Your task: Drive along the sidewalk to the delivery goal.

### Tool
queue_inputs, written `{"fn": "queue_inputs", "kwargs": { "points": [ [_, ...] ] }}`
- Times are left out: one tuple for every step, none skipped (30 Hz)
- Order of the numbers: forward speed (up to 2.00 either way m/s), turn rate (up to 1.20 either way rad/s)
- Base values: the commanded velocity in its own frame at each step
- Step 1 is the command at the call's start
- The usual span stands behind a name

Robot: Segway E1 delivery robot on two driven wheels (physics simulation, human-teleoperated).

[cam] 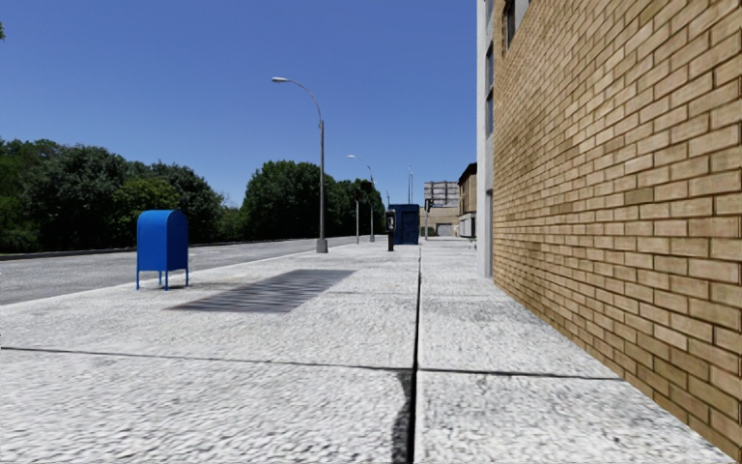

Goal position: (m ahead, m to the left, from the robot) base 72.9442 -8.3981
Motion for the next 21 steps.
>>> {"fn": "queue_inputs", "kwargs": {
  "points": [
    [2.0,-0.14],
    [2.0,-0.14],
    [2.0,-0.18],
    [2.0,-0.22],
    [2.0,-0.23],
    [2.0,-0.23],
    [2.0,-0.23],
    [2.0,-0.23],
    [2.0,-0.23],
    [2.0,-0.23],
    [2.0,-0.23],
    [2.0,-0.24],
    [2.0,-0.24],
    [2.0,-0.24],
    [2.0,-0.24],
    [2.0,-0.24],
    [2.0,-0.24],
    [2.0,-0.24],
    [2.0,-0.25],
    [2.0,-0.25],
    [2.0,-0.25]
  ]
}}
